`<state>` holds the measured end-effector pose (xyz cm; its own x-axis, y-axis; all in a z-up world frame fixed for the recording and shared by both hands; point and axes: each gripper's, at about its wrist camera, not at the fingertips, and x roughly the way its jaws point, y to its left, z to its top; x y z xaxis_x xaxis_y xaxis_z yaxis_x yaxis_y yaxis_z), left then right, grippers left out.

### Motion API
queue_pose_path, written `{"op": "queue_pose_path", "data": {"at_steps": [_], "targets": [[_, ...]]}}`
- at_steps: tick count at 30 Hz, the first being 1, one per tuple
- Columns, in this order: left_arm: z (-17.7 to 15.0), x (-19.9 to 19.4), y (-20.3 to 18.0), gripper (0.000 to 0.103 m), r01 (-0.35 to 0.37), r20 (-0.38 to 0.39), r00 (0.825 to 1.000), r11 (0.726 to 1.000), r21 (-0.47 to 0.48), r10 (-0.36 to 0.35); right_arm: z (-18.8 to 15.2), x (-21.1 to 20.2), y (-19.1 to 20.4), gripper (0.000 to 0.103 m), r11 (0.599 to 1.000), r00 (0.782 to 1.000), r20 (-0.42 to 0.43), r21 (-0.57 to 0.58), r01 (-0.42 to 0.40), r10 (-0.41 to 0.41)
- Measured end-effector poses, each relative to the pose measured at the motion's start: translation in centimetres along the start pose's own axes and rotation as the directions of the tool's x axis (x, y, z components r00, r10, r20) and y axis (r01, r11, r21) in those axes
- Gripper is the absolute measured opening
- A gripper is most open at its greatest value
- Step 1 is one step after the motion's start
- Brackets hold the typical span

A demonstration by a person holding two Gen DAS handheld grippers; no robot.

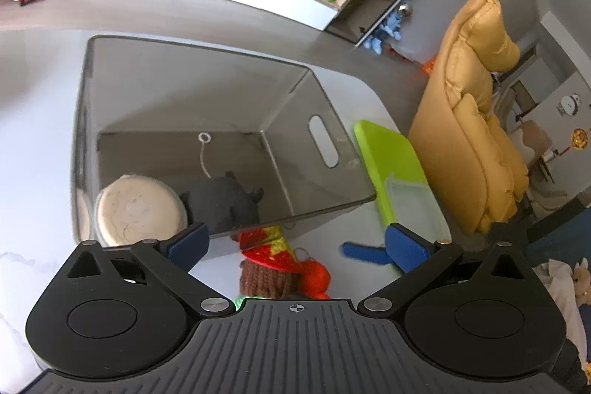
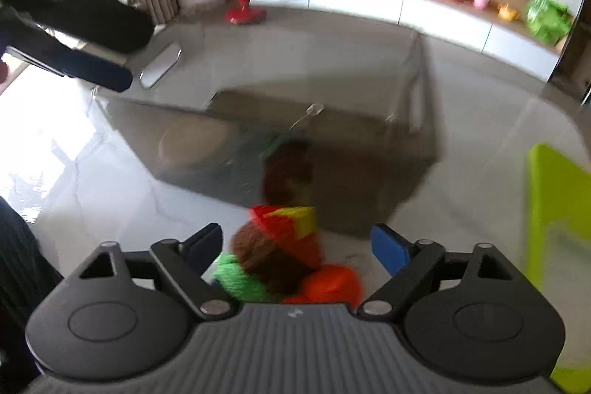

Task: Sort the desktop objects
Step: 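Grasp the crocheted doll with red hat using the right gripper, then carry the crocheted doll into the bin and open the right gripper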

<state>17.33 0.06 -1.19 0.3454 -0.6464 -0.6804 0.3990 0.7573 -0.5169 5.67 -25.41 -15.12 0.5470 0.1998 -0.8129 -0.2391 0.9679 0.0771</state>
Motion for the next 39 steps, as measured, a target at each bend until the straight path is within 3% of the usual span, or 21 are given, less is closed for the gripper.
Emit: {"op": "queue_pose_path", "data": {"at_steps": [2,6,10,14,18,21,23,24,26,28,31,33,35,37,39], "targets": [[0.0,-0.3,0.1,0.103,-0.021,0.014,1.0,1.0,0.001,0.021,0.5,1.4,0.8,0.089,1.0,0.999,-0.037,-0.001,-0.011,0.011],[0.1,-0.7,0.3,0.103,-0.105,0.051,0.993,0.995,0.003,0.104,0.7,4.6,2.1,0.089,0.995,0.988,-0.124,-0.053,0.088,-0.094],[0.2,-1.0,0.4,0.103,-0.155,0.074,0.985,0.988,0.006,0.154,0.6,8.2,1.5,0.084,0.998,0.972,-0.226,-0.005,0.066,-0.065],[0.2,-1.5,0.2,0.103,-0.176,0.094,0.98,0.984,0.021,0.173,0.6,8.1,0.0,0.068,0.995,0.98,-0.198,0.092,0.039,-0.02],[0.1,-1.9,0.2,0.103,-0.159,0.098,0.983,0.987,0.027,0.155,0.9,7.3,-1.8,0.066,0.978,0.98,-0.186,0.206,-0.025,0.064],[0.1,-2.8,0.1,0.103,-0.08,0.099,0.992,0.996,0.036,0.077,1.4,5.6,-2.5,0.066,0.971,0.982,-0.16,0.232,-0.059,0.098],[0.1,-3.7,0.5,0.103,0.068,0.088,0.994,0.997,0.021,-0.07,2.1,3.7,-2.9,0.066,0.963,0.981,-0.138,0.25,-0.1,0.138],[0.2,-4.2,0.8,0.103,0.162,0.079,0.984,0.987,0.006,-0.162,2.5,2.5,-3.4,0.066,0.954,0.979,-0.119,0.269,-0.128,0.165],[0.2,-5.5,1.7,0.103,0.325,0.079,0.943,0.945,-0.035,-0.322,3.5,0.0,-4.5,0.066,0.935,0.976,-0.074,0.311,-0.171,0.204],[0.4,-6.8,2.7,0.103,0.452,0.095,0.891,0.889,-0.072,-0.445,5.1,-2.3,-5.7,0.066,0.91,0.967,-0.045,0.35,-0.221,0.252],[0.8,-7.8,3.6,0.103,0.557,0.086,0.83,0.827,-0.075,-0.551,8.7,-5.1,-6.6,0.066,0.879,0.949,0.031,0.367,-0.304,0.315],[0.9,-7.8,4.1,0.103,0.579,0.084,0.815,0.811,-0.08,-0.573,11.7,-5.7,-7.0,0.066,0.882,0.949,0.05,0.355,-0.309,0.313],[1.0,-7.7,5.0,0.103,0.573,0.114,0.819,0.811,-0.115,-0.562,14.7,-4.3,-6.9,0.066,0.895,0.962,0.028,0.36,-0.263,0.272],[1.2,-7.8,6.4,0.103,0.52,0.165,0.852,0.84,-0.157,-0.497,17.2,-0.3,-6.5,0.066,0.89,0.971,-0.041,0.41,-0.199,0.235],[1.2,-7.9,7.8,0.103,0.465,0.198,0.881,0.865,-0.189,-0.43,18.8,4.0,-6.1,0.066,0.862,0.964,-0.108,0.479,-0.165,0.244]]}}
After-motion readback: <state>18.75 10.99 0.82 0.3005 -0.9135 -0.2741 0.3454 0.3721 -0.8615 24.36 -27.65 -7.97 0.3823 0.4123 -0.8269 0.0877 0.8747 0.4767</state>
